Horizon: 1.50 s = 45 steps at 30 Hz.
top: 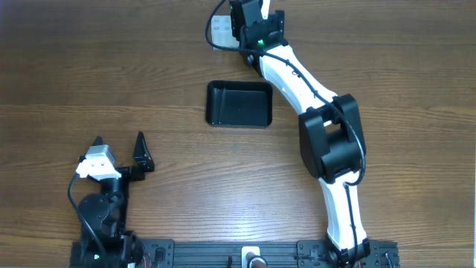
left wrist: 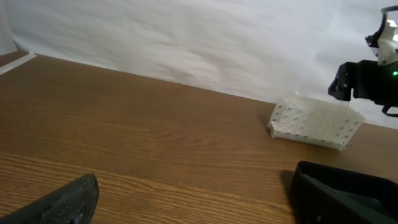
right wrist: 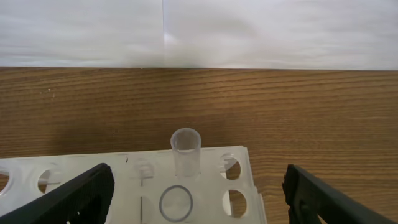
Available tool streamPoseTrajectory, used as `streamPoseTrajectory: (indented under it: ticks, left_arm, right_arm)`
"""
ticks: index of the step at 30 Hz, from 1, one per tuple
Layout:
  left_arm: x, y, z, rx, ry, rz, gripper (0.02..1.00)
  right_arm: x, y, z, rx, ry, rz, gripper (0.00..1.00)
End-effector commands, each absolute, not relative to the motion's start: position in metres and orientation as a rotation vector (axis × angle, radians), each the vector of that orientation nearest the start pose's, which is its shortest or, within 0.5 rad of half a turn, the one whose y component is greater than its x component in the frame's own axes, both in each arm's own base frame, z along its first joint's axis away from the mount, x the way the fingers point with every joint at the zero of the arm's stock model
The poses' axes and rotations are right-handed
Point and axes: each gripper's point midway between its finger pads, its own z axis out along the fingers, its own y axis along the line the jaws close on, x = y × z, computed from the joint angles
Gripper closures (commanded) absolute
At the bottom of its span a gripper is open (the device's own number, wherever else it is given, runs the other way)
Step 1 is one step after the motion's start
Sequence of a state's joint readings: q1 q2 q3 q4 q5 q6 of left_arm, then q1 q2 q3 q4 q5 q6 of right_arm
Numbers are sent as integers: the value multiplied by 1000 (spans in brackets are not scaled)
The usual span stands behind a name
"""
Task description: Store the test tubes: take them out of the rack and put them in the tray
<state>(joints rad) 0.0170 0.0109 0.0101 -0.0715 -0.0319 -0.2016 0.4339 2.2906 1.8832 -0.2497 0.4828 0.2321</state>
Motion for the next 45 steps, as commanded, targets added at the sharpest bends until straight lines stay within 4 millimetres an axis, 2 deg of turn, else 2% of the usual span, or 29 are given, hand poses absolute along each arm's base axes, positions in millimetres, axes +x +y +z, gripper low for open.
streamPoseTrajectory:
  ticks: [1,12,21,28,38,45]
  left_arm:
    - [246,6,158,-180,1633,-120,20]
    - [246,6,158,-180,1633,-120,20]
    - [246,6,158,-180,1633,-120,20]
    - [246,6,158,-180,1633,-120,23]
    - [246,6,158,-180,1633,-120,23]
    - [246,6,158,-180,1633,-120,23]
  right_arm:
    - [604,194,131,59,2123,-155,152]
    - [608,194,120,61,2120,-155,198]
    - [608,194,113,58,2128,-161,314]
    - [607,194,111,54,2138,-167,531]
    - [605,193,107,49,2154,-176,676]
    - [605,193,107,49,2154,-176,866]
